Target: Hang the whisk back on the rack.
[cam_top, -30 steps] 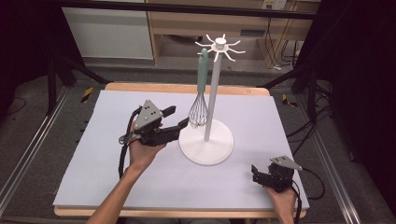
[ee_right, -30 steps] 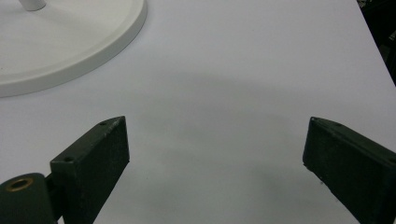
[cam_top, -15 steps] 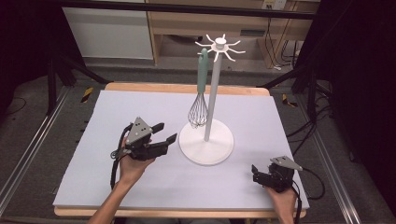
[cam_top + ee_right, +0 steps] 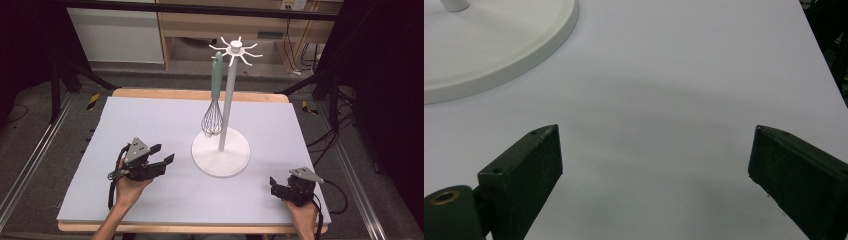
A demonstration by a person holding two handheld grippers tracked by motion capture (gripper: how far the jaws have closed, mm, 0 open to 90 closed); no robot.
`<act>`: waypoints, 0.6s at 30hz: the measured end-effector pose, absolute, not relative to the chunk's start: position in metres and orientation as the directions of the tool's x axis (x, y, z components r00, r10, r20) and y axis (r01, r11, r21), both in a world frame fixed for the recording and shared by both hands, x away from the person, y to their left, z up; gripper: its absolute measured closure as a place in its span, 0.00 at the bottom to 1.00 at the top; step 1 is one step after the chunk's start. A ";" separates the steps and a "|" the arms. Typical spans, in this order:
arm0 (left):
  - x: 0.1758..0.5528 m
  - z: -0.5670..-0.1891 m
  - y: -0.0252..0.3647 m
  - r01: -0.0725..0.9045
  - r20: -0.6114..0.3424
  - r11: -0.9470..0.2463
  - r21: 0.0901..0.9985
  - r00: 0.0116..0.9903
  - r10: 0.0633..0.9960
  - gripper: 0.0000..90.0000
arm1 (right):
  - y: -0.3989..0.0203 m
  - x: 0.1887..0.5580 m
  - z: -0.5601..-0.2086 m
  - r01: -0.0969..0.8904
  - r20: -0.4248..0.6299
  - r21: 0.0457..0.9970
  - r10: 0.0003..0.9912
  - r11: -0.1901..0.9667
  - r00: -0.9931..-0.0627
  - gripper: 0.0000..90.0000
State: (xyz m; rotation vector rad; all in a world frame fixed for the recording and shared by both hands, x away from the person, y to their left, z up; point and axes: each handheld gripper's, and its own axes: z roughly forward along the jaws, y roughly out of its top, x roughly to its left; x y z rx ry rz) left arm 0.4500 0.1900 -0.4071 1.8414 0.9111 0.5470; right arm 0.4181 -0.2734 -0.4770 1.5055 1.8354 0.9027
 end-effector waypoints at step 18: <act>0.446 -0.446 0.243 0.456 -0.056 -0.204 0.866 0.495 0.867 0.43 | -0.275 0.418 -0.477 0.584 -0.028 0.802 0.984 0.127 -0.175 0.09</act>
